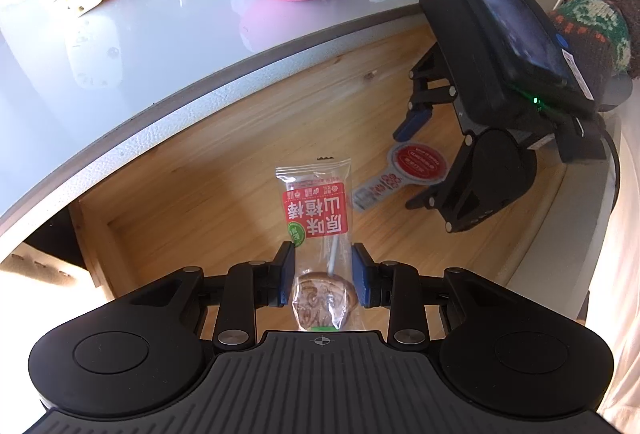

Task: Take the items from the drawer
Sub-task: 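Lift the lollipop packet with the left tool while the right tool reaches the red-lidded cup, then grasp the red-lidded cup with the right tool and lift it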

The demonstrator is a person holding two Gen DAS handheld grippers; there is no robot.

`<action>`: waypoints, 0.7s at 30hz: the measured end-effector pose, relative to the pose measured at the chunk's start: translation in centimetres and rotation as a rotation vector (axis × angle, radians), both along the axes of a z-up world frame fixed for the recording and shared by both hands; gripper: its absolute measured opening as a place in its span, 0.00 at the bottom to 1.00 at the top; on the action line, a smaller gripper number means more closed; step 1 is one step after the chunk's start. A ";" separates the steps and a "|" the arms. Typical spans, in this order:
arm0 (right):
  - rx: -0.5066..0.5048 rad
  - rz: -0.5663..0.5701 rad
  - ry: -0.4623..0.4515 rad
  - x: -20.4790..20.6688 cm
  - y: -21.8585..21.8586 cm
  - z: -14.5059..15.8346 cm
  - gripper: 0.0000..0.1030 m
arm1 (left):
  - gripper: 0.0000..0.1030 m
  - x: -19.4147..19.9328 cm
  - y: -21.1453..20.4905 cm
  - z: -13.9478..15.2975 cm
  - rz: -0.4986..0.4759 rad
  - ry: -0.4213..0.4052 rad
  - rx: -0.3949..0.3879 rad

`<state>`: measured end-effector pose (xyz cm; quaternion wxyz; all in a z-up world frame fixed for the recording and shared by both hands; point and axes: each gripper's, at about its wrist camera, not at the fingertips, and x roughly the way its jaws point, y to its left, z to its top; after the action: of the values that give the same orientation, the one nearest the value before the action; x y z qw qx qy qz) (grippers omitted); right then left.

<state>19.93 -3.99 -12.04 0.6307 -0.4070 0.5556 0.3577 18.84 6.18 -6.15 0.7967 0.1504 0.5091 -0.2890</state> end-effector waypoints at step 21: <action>0.106 -0.088 0.082 -0.6 -1.2 2.5 0.56 | 0.33 2.0 1.5 -0.5 -0.006 0.016 0.018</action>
<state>19.34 -5.15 -9.52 0.6430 -0.3332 0.5786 0.3752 20.82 7.70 -6.68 0.7903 0.1566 0.5177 -0.2880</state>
